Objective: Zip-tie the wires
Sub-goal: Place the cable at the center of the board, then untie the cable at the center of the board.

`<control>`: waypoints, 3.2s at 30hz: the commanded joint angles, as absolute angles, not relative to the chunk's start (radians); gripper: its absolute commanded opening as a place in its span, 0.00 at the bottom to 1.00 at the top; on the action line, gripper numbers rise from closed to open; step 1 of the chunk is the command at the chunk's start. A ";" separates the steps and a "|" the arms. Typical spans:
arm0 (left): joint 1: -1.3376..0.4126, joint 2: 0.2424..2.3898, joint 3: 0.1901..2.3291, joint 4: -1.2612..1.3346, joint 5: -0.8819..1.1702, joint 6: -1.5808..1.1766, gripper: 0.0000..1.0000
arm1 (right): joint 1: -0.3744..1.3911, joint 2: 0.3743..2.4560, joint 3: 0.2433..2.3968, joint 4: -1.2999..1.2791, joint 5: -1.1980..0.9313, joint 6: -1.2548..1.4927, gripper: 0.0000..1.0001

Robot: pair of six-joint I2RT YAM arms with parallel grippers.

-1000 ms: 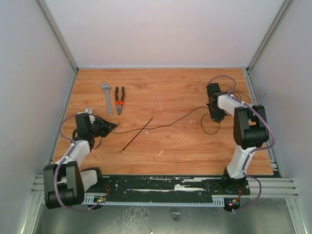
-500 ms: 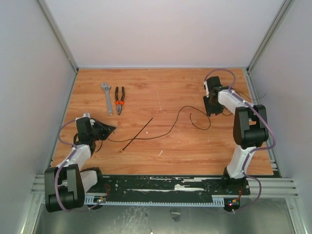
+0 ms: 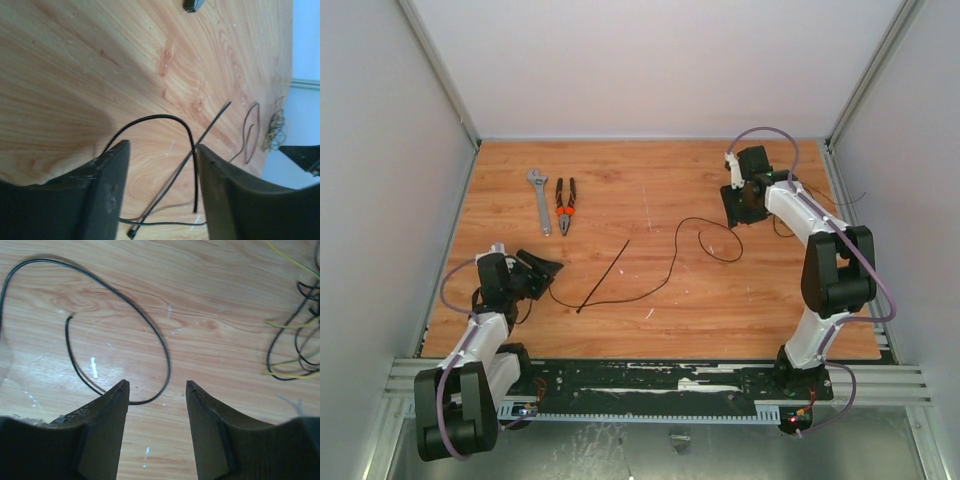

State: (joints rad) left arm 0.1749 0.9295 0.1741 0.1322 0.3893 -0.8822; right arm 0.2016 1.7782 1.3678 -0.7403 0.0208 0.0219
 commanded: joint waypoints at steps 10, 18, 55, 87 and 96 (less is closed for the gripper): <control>0.181 1.047 0.375 0.144 0.339 -0.903 0.81 | 0.228 1.736 1.433 -0.696 0.041 0.040 0.59; 0.162 1.031 0.442 -0.005 0.333 -0.788 0.89 | 0.227 1.746 1.454 -0.650 0.003 0.057 0.68; 0.097 0.934 0.644 -0.025 0.319 -0.715 0.98 | -0.079 1.971 1.521 -0.564 0.104 0.042 0.47; -0.157 1.209 0.913 0.064 0.294 -0.681 0.98 | -0.065 1.660 1.862 -0.437 -0.223 0.145 0.00; -0.364 1.396 1.145 0.181 0.311 -0.699 0.97 | -0.061 1.544 1.840 -0.310 -0.485 0.244 0.00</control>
